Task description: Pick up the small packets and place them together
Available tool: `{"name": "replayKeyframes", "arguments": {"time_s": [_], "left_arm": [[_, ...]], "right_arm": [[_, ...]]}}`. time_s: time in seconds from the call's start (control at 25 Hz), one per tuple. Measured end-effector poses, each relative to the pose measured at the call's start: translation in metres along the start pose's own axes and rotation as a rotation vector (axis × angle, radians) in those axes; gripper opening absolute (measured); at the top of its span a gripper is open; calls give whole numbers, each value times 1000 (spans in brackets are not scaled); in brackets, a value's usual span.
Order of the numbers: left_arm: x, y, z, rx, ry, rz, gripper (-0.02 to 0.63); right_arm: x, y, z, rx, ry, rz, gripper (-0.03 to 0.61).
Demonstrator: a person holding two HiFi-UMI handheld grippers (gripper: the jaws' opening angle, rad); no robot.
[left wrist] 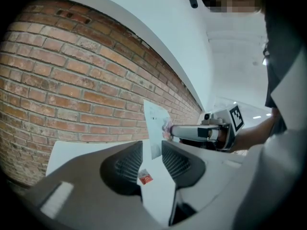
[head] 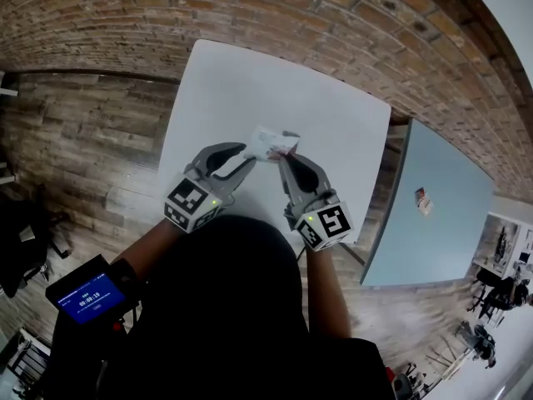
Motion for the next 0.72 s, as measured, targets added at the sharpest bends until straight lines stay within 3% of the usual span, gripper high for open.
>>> {"name": "replayKeyframes", "arguments": {"time_s": [0.32,0.72], "left_arm": [[23,9,21,-28,10,19,102],[31,15,31,-50,-12,-9,8]], "right_arm": [[14,12,-17,-4,-17,3,18],[23,18,-23,-19,-9,-14,28]]}}
Point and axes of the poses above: the fingertips, and each gripper's own axes: z forward along the fingers, x to its right, y out of its underside, the point moved 10 cm from there along -z, backward along the fingers, and after that the axes turned 1 degree about y, right-handed, at the moved point
